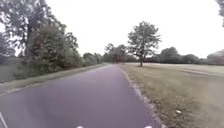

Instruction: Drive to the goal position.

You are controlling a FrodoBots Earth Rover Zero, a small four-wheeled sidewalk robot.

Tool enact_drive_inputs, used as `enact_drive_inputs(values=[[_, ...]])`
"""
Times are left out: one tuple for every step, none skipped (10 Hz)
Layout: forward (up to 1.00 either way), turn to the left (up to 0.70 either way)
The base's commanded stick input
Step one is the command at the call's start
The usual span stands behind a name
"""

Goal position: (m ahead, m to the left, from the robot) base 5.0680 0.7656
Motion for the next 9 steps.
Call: enact_drive_inputs(values=[[0.7, 0.01], [0.7, 0.01], [0.7, 0.01], [0.7, 0.01], [0.7, 0.01], [0.7, 0.01], [0.7, 0.01], [0.7, 0.01], [0.7, 0.01]])
